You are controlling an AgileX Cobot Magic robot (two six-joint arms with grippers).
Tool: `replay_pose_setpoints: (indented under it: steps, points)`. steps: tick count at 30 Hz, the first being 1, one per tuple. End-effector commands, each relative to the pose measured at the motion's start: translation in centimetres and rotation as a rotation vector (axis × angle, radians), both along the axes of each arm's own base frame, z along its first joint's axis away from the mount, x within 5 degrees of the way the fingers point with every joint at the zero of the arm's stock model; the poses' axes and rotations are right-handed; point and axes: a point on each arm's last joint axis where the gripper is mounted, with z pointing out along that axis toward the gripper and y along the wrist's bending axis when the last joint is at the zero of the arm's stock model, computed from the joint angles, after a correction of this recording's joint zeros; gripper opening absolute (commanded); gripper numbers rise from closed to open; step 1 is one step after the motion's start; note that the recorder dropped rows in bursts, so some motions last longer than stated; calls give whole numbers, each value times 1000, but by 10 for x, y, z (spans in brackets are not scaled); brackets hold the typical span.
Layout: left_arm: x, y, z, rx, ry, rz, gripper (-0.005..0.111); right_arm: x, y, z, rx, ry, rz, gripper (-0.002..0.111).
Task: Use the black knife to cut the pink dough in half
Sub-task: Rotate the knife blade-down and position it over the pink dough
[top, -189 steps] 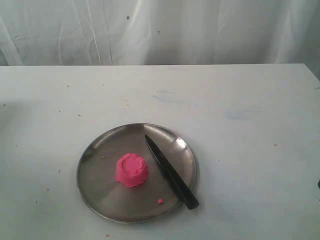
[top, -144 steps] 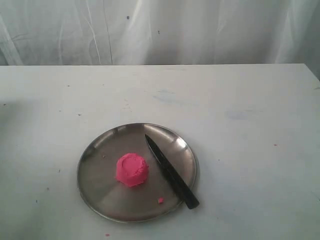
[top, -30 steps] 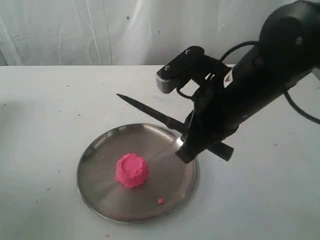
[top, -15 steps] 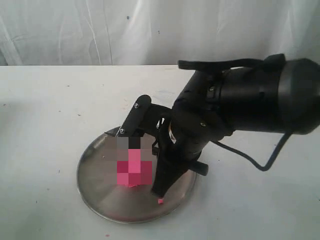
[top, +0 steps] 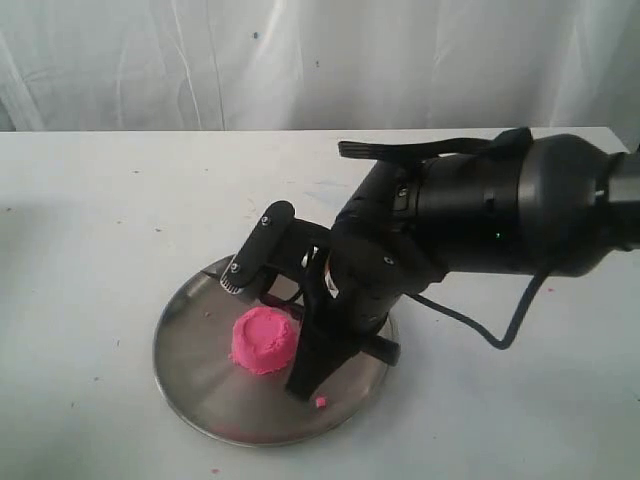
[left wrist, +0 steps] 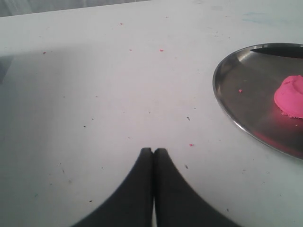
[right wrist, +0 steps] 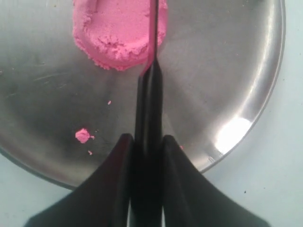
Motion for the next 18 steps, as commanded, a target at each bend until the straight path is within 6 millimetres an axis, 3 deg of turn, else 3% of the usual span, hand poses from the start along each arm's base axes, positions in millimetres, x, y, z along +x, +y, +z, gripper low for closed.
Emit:
replay_pose_setpoints:
  steps: [1,8,18]
  points:
    - [0,0,-1,-9,2,5,0,-1,2,1,20,-5,-2,0]
    - [0,0,-1,-9,2,5,0,1,5,2,70,-27,1,0]
    - [0,0,-1,-9,2,5,0,-6,0,-13,68,-13,11,0]
